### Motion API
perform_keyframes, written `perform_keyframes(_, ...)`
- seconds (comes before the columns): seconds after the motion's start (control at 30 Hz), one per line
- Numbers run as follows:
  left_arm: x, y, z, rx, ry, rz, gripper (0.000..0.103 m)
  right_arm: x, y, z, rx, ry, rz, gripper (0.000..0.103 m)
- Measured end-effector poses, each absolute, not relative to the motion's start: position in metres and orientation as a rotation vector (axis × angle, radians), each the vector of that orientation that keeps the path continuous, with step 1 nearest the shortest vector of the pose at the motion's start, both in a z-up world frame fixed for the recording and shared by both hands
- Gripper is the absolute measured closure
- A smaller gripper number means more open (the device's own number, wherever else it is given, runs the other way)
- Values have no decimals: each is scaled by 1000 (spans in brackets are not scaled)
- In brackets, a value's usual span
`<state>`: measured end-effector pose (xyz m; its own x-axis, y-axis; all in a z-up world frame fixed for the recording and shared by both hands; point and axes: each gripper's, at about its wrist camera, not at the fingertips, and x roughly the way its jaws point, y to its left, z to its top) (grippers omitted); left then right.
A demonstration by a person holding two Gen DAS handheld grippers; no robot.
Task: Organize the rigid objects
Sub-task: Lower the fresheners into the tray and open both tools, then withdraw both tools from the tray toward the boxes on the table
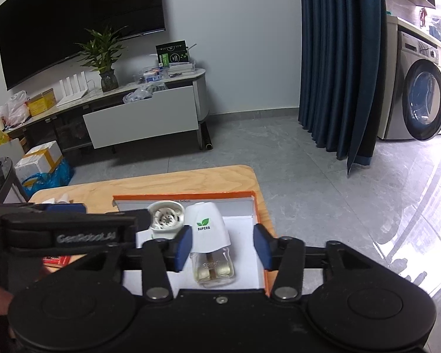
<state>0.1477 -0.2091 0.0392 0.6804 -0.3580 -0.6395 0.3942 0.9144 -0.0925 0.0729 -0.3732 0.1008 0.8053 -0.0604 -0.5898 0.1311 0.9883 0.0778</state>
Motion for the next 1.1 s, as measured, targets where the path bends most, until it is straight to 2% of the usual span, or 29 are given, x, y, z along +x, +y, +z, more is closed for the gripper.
perform_keyframes(0.07,142,-197,41,44,715,-404,4,69,-370,102,118,622,-109,25)
perform_keyframes(0.2,133,-182,48,52,735,-343,2,63,-363,105,123,626,-112,20)
perform_keyframes(0.5,108,-146,59,29,733,-297,0,47,-330,108,98,637,-71,15)
perform_keyframes(1.1,77,-84,55,-36,726,-198,0,31,-268,103,66,670,35,14)
